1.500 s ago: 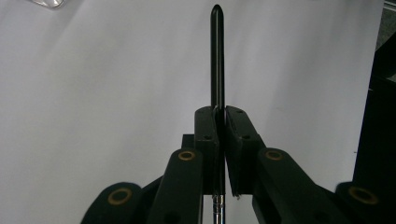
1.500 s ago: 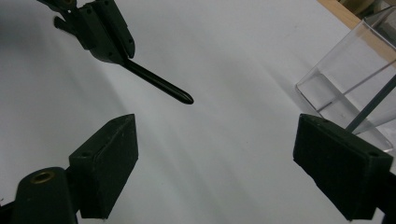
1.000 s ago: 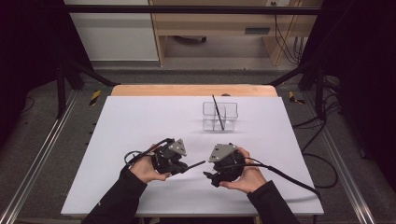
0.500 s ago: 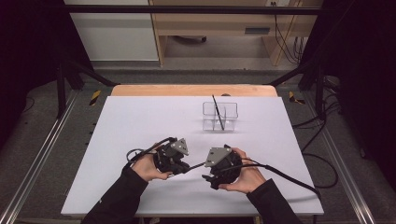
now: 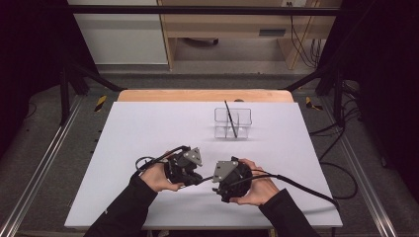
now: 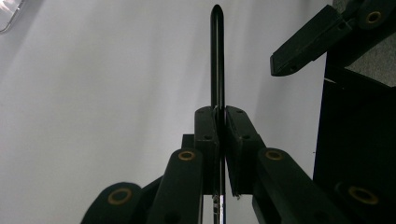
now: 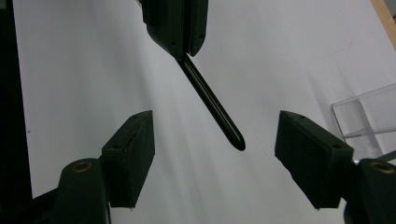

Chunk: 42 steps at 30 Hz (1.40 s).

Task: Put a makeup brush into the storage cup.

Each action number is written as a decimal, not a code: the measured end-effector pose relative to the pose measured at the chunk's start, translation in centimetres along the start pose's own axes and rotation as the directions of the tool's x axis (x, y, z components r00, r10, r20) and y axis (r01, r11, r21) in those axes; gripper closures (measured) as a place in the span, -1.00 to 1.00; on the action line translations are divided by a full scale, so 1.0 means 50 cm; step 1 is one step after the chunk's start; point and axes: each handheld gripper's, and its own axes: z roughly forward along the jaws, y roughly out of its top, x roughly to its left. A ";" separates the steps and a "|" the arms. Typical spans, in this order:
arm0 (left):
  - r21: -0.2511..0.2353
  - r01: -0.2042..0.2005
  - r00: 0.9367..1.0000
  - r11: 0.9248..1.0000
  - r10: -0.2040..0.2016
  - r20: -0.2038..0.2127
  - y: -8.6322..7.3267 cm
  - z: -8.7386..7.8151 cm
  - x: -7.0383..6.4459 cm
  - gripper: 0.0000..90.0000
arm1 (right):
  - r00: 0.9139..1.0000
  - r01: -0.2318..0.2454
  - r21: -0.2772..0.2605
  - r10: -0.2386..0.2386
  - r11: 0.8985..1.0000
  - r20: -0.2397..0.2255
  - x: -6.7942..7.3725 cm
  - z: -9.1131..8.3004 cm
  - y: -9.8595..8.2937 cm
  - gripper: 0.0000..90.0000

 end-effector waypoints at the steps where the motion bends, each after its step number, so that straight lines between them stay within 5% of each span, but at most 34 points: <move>1: 0.002 -0.002 1.000 1.000 0.002 0.000 0.001 0.001 0.000 0.85 | 1.000 0.009 0.008 -0.009 1.000 0.001 0.001 0.000 0.001 -0.33; 17: 0.037 -0.022 0.999 0.999 0.021 0.031 0.013 0.017 -0.014 0.86 | 0.996 0.087 0.042 -0.086 0.995 -0.016 0.013 0.005 0.008 -0.04; 19: 0.019 -0.001 0.999 1.000 0.000 0.037 0.013 0.020 -0.017 0.86 | 0.995 0.098 0.049 -0.097 0.994 -0.019 0.014 0.007 0.009 0.00; 22: 0.011 0.008 0.999 1.000 -0.008 0.039 0.014 0.023 -0.019 0.85 | 0.991 0.130 0.047 -0.129 0.990 -0.023 0.016 0.012 0.008 0.07; 23: 0.036 -0.018 0.999 0.999 0.016 0.041 0.015 0.021 -0.016 0.85 | 0.991 0.133 0.051 -0.132 0.990 -0.015 0.017 0.012 0.007 0.09; 24: 0.038 -0.021 0.999 0.999 0.019 0.041 0.016 0.021 -0.016 0.86 | 0.980 0.200 0.009 -0.200 0.980 -0.021 0.010 0.020 0.008 0.12; 26: 0.039 -0.019 0.999 0.999 0.017 0.046 0.017 0.021 -0.017 0.85 | 0.976 0.217 0.015 -0.217 0.976 -0.014 0.010 0.020 0.009 0.15; 32: 0.034 -0.020 0.998 0.999 0.018 0.057 0.020 0.020 -0.019 0.85 | 0.982 0.190 0.047 -0.189 0.981 -0.013 0.022 0.017 0.008 0.27; 33: 0.029 -0.015 0.998 0.999 0.013 0.059 0.020 0.020 -0.020 0.86 | 0.972 0.232 0.022 -0.232 0.972 -0.025 0.018 0.021 0.009 0.29; 35: 0.042 -0.029 0.997 0.999 0.026 0.068 0.021 0.018 -0.018 0.85 | 0.983 0.184 0.065 -0.184 0.981 -0.012 0.027 0.016 0.008 0.34; 42: 0.041 -0.027 0.997 0.999 0.025 0.067 0.023 0.021 -0.019 0.86 | 0.979 0.204 0.056 -0.203 0.977 -0.028 0.031 0.019 0.007 0.49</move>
